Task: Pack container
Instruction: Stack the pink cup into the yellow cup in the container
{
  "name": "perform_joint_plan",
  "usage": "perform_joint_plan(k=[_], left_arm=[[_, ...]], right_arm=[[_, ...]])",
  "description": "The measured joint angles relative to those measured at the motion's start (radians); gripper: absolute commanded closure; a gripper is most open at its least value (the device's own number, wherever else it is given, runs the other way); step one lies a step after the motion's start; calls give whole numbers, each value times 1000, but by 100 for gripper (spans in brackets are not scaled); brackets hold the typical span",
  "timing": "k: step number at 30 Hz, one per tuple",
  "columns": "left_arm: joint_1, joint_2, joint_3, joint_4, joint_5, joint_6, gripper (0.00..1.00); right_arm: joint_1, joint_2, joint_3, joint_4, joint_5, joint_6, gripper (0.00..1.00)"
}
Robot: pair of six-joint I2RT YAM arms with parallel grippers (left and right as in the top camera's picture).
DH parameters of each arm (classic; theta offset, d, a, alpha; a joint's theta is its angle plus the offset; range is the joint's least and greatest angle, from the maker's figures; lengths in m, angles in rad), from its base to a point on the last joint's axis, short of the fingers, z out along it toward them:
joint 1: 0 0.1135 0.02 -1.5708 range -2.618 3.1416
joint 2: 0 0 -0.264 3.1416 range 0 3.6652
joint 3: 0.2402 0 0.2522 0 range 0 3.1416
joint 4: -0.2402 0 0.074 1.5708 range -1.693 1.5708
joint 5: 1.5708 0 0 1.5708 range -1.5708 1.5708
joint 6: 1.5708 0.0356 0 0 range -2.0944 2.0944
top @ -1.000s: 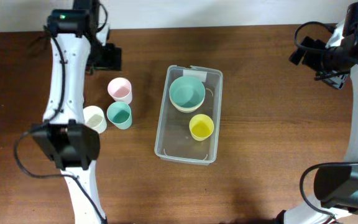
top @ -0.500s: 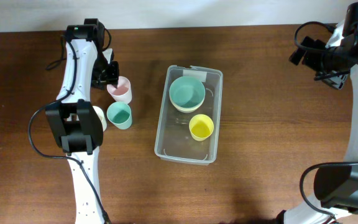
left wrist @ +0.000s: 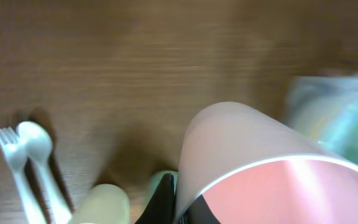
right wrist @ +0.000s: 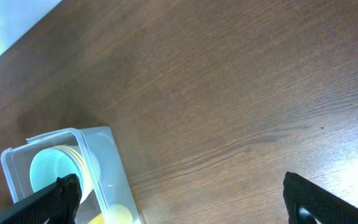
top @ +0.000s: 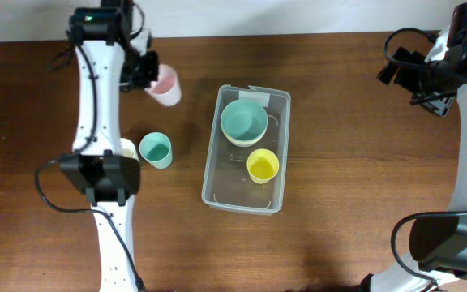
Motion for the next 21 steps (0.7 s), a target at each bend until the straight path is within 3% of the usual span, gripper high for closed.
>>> perform_joint_plan(k=[10,21], left_arm=[[-365,-222,-18,0,-29,59,99],[-564,-226,-425,78,-37,96,99]], right_arm=[[0,0,0,0,0,0,1],[0,0,0,0,0,0,1]])
